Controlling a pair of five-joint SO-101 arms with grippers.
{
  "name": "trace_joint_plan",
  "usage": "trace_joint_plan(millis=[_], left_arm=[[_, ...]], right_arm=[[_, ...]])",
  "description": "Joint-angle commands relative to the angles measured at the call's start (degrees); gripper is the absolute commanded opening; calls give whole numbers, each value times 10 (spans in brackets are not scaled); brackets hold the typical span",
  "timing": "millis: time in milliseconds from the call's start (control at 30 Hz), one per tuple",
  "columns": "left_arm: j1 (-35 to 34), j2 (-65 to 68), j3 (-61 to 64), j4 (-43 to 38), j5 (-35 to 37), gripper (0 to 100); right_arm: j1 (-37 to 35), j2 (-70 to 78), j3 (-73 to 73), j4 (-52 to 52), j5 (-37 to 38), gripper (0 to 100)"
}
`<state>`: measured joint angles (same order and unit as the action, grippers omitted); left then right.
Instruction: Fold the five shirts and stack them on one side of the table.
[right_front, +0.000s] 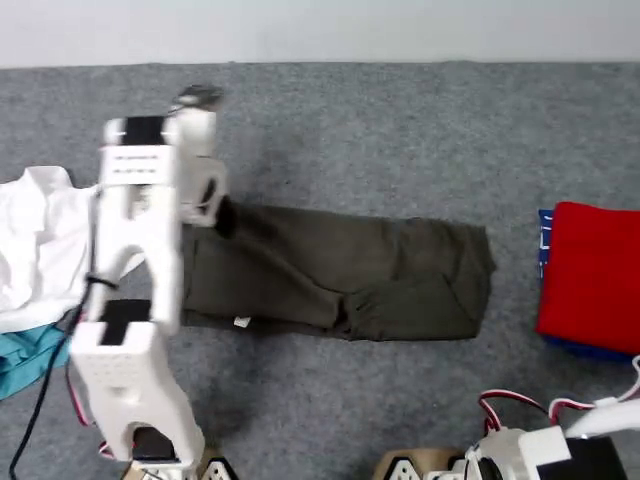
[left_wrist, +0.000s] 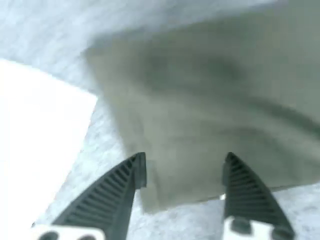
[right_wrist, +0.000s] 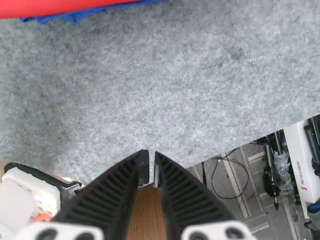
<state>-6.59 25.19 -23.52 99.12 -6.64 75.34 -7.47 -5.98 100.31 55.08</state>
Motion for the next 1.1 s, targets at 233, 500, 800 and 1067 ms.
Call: trace_joint_plan(millis=[233, 500, 800, 1067], left_arm=[[-54, 59, 1, -8, -9, 280], [-23, 145, 1, -49, -8, 277], [-21, 211, -5, -72, 11, 145], [12, 233, -11, -67, 11, 13]], right_arm=[[-1, -30, -5, 21, 3, 37], [11, -30, -5, 22, 5, 37], [29, -30, -4, 22, 6, 37], [29, -30, -7, 22, 6, 37]])
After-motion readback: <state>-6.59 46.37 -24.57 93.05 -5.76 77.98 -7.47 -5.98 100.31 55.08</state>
